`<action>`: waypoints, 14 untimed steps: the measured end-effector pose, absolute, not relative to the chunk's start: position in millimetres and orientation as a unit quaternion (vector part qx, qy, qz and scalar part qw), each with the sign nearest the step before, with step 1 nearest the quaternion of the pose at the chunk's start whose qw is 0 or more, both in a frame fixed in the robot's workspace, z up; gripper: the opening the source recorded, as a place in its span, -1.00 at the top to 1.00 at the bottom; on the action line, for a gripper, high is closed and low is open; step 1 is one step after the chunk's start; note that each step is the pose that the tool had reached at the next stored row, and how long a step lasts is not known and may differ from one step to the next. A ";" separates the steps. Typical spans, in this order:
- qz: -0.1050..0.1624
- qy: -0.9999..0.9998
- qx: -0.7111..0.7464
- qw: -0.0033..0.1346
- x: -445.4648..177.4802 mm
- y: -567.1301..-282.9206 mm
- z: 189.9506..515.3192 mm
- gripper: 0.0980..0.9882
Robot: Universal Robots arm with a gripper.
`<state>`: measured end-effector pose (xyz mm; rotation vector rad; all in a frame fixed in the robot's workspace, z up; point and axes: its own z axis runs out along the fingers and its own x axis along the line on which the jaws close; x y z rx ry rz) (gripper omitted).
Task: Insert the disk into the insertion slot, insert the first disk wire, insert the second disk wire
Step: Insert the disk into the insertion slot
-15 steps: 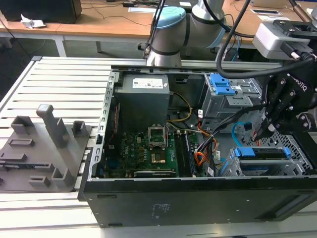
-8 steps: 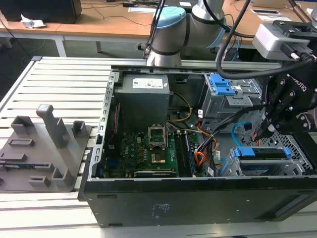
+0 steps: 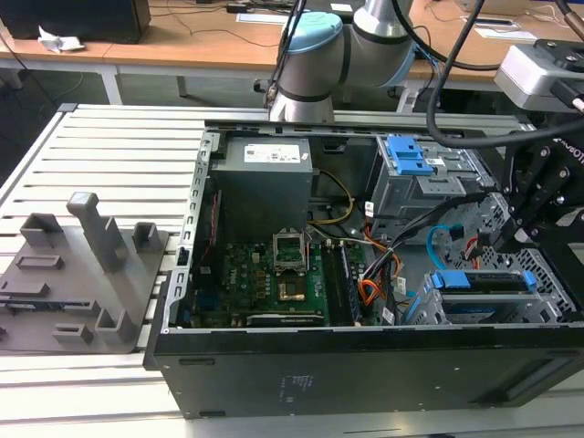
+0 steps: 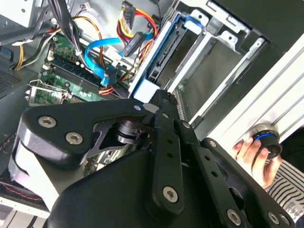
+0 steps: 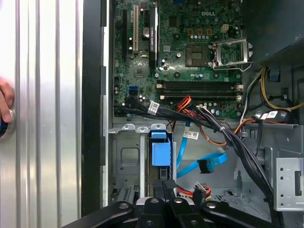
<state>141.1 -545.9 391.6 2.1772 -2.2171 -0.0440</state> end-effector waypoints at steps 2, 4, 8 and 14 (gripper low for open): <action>-0.014 -0.713 0.700 0.017 144.7 -545.9 391.5 0.98; -0.015 -0.713 0.701 0.017 148.7 -545.9 391.4 0.98; -0.015 -0.713 0.700 0.018 155.1 -545.9 391.3 0.98; -0.015 -0.713 0.700 0.018 160.6 -545.9 387.8 0.98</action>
